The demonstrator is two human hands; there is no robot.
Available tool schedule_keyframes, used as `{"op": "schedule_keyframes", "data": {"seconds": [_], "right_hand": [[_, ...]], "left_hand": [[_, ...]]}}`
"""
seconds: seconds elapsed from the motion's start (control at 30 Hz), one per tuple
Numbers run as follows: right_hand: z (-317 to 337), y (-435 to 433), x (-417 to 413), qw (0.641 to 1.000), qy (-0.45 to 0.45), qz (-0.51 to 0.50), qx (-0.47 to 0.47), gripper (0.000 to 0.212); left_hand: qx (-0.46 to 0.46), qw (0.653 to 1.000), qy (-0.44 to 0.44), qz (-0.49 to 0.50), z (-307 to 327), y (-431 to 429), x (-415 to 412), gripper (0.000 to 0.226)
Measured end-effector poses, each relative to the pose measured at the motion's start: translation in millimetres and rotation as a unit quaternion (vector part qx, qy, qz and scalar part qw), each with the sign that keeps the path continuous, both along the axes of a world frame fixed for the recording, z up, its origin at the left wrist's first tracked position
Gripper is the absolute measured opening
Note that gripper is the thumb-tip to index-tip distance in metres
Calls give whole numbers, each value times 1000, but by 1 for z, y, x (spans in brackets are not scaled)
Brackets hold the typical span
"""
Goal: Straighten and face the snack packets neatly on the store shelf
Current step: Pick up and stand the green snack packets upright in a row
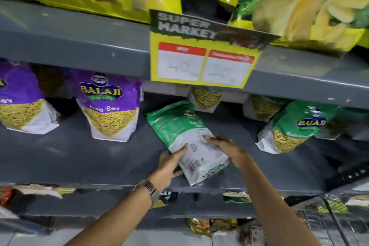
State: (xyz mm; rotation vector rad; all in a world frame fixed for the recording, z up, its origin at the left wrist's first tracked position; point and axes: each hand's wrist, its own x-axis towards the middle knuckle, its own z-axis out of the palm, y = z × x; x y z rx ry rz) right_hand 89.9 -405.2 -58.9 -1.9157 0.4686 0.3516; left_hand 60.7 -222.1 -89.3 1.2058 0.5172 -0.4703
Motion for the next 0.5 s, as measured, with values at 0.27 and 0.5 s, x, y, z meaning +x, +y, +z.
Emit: {"op": "schedule_keyframes", "data": {"seconds": [0.27,0.5], "right_hand": [[-12,-30,-25,992,-78,21,96,52],[17,-42,9,964,-223,-31,141,47]], "left_hand": [[105,983,-153,9,11,3,-18,48],[198,915,-352,-26,34,-14,49,59]]}}
